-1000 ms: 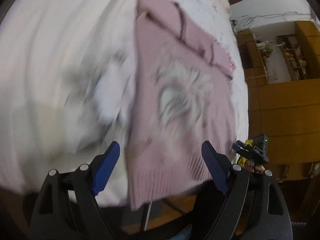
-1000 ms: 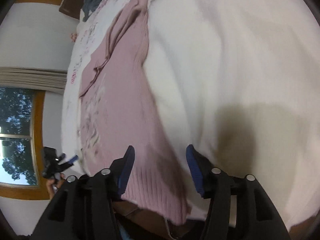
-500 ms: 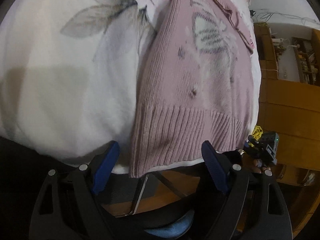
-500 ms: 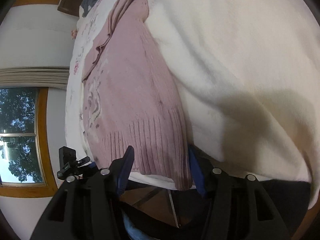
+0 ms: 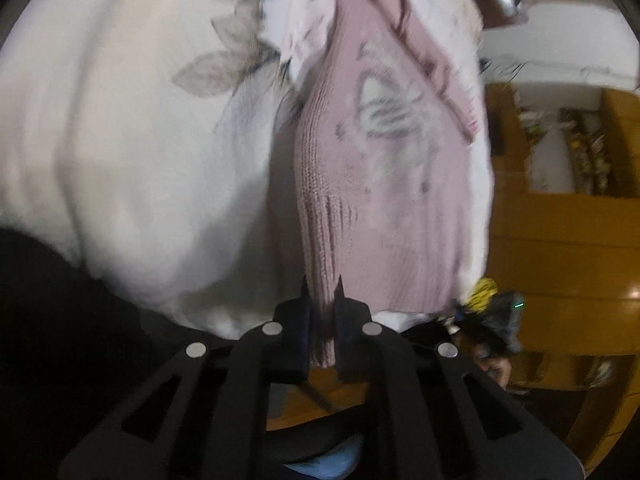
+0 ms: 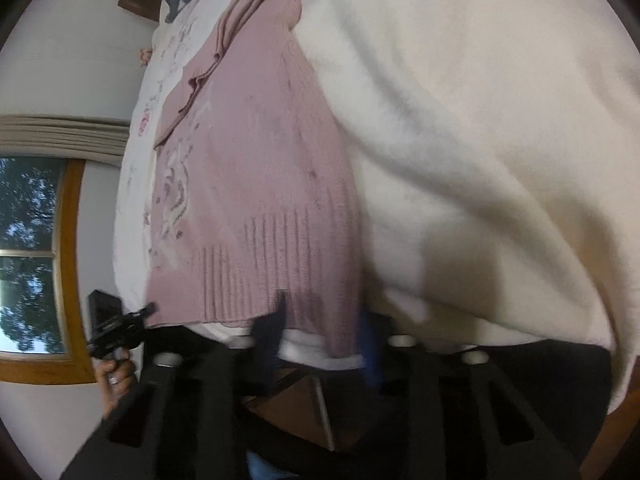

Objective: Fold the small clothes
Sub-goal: 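Grasp the folded sweater edge with both grippers and fold it lengthwise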

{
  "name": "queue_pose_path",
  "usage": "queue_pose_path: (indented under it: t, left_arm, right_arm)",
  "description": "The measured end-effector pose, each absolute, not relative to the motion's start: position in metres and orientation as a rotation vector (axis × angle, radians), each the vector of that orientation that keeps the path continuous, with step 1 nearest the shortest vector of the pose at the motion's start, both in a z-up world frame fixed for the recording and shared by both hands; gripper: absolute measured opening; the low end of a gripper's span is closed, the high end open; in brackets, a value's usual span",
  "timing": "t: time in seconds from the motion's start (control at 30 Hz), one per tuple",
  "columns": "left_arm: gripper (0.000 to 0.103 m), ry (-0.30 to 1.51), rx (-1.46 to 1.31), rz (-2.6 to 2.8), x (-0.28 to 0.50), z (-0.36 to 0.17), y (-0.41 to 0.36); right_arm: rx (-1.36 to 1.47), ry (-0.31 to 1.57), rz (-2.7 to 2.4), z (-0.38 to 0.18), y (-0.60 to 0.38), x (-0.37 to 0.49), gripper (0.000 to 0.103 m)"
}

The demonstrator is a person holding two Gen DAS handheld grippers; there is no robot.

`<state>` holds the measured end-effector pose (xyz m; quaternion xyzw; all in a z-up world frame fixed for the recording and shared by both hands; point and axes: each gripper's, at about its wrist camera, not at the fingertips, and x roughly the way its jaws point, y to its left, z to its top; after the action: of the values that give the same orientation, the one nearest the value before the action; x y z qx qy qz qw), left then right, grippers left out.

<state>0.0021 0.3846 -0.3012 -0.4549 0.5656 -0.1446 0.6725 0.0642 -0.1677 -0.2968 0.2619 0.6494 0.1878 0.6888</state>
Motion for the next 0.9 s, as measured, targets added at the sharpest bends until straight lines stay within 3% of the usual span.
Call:
queue_pose_path:
  t: [0.2, 0.9]
  left_arm:
    - [0.006, 1.158, -1.085, -0.352, -0.017, -0.269, 0.402]
    - [0.005, 1.049, -1.151, -0.397, -0.014, -0.241, 0.406]
  right_arm:
    - [0.616, 1.378, 0.468, -0.269, -0.178, 0.052, 0.009]
    - [0.838, 1.283, 0.56, -0.237, -0.187, 0.065, 0.009]
